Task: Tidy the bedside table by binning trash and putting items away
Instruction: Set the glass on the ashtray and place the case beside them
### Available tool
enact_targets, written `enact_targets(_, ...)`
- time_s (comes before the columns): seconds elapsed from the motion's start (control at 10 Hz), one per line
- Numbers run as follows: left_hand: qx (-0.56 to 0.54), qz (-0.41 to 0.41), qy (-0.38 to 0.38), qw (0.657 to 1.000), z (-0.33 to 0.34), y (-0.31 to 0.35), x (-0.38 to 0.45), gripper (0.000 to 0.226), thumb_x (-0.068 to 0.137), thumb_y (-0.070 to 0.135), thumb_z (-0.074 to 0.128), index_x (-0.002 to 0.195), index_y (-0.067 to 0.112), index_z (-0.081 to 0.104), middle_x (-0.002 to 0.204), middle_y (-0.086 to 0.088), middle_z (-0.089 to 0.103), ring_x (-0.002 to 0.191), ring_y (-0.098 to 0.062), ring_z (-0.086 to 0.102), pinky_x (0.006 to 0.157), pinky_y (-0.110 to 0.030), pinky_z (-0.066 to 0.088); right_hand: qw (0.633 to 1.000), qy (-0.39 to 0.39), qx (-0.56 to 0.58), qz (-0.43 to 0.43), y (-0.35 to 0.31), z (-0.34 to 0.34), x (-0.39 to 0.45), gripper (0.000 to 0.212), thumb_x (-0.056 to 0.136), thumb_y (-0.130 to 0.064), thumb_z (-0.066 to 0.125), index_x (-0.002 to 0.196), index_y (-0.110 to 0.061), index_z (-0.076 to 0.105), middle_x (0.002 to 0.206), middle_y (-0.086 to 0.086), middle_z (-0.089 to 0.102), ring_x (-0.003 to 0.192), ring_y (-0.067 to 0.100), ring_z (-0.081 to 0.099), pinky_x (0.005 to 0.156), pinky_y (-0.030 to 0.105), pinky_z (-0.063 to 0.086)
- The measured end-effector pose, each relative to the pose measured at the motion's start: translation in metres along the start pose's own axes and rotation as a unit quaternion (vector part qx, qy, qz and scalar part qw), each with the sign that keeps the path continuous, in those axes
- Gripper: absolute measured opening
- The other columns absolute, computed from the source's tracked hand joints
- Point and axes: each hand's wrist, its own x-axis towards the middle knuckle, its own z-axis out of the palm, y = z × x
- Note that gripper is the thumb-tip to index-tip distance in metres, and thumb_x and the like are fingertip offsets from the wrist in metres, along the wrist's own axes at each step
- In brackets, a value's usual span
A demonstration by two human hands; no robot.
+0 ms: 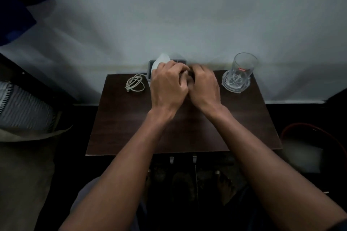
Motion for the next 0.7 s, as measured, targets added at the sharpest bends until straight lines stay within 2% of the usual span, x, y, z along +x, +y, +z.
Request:
enact_targets(0.1, 0.009, 0.024, -0.013, 1.0, 0.016, -0.01, 0.016, 0.022, 0.093, 0.023, 0.06, 0.104, 0.023, 0.079, 0.102, 0.001, 0.075, 0.1, -0.027, 0.065, 0.091, -0.04, 0.043, 0.999, 0.038, 0.011, -0.023, 0.003, 0.008, 0.024, 0.041, 0.093, -0.021, 0.045, 0.119, -0.006, 0.073, 0.112, 0.019, 0.072, 0.106, 0.041, 0.064, 0.091, 0.047, 0.05)
enact_targets(0.2, -0.007, -0.001, 0.007, 1.0, 0.023, -0.019, 0.029, 0.021, 0.095, 0.019, 0.06, 0.105, 0.021, 0.079, 0.104, 0.002, 0.076, 0.1, -0.025, 0.064, 0.092, -0.042, 0.048, 0.999, 0.032, 0.002, -0.021, 0.018, 0.015, 0.036, 0.039, 0.096, -0.014, 0.049, 0.127, -0.006, 0.071, 0.118, 0.019, 0.071, 0.109, 0.041, 0.063, 0.095, 0.049, 0.051)
enact_targets(0.3, -0.029, -0.062, 0.001, 0.998, 0.031, -0.015, 0.03, 0.02, 0.094, 0.014, 0.066, 0.106, 0.02, 0.08, 0.105, 0.001, 0.077, 0.102, -0.026, 0.067, 0.093, -0.043, 0.05, 1.0, 0.008, -0.003, 0.02, 0.031, 0.018, 0.04, 0.045, 0.097, -0.016, 0.044, 0.134, -0.006, 0.067, 0.125, 0.018, 0.069, 0.116, 0.039, 0.06, 0.103, 0.046, 0.048)
enact_targets(0.4, -0.014, -0.083, -0.052, 0.995, 0.023, 0.008, 0.039, 0.02, 0.093, 0.014, 0.066, 0.106, 0.021, 0.08, 0.106, -0.001, 0.077, 0.102, -0.027, 0.065, 0.088, -0.044, 0.048, 0.997, -0.062, -0.012, 0.052, 0.026, 0.008, 0.043, 0.049, 0.096, -0.027, 0.037, 0.13, -0.008, 0.067, 0.127, 0.015, 0.068, 0.113, 0.037, 0.06, 0.099, 0.044, 0.047)
enact_targets(0.5, 0.013, -0.095, -0.138, 0.986, -0.001, 0.035, 0.067, 0.02, 0.093, 0.015, 0.064, 0.104, 0.02, 0.08, 0.105, -0.002, 0.076, 0.1, -0.029, 0.064, 0.086, -0.042, 0.045, 0.988, -0.119, 0.001, 0.098, 0.008, -0.031, 0.049, 0.044, 0.096, -0.026, 0.042, 0.129, -0.009, 0.067, 0.125, 0.016, 0.07, 0.111, 0.039, 0.062, 0.098, 0.046, 0.049)
enact_targets(0.6, 0.029, -0.109, -0.219, 0.969, -0.044, 0.066, 0.095, 0.02, 0.093, 0.015, 0.062, 0.102, 0.018, 0.079, 0.099, -0.004, 0.076, 0.095, -0.032, 0.065, 0.087, -0.043, 0.05, 0.976, -0.17, -0.001, 0.137, -0.011, -0.087, 0.053, 0.039, 0.099, -0.021, 0.046, 0.132, -0.009, 0.065, 0.122, 0.019, 0.069, 0.111, 0.042, 0.063, 0.099, 0.051, 0.049)
enact_targets(0.7, 0.02, -0.101, -0.269, 0.958, -0.096, 0.107, 0.129, 0.018, 0.092, 0.015, 0.064, 0.1, 0.019, 0.08, 0.096, -0.003, 0.075, 0.093, -0.031, 0.064, 0.087, -0.043, 0.053, 0.963, -0.219, 0.002, 0.155, -0.045, -0.158, 0.062, 0.039, 0.102, -0.018, 0.048, 0.137, -0.006, 0.062, 0.129, 0.022, 0.065, 0.121, 0.043, 0.058, 0.108, 0.052, 0.044)
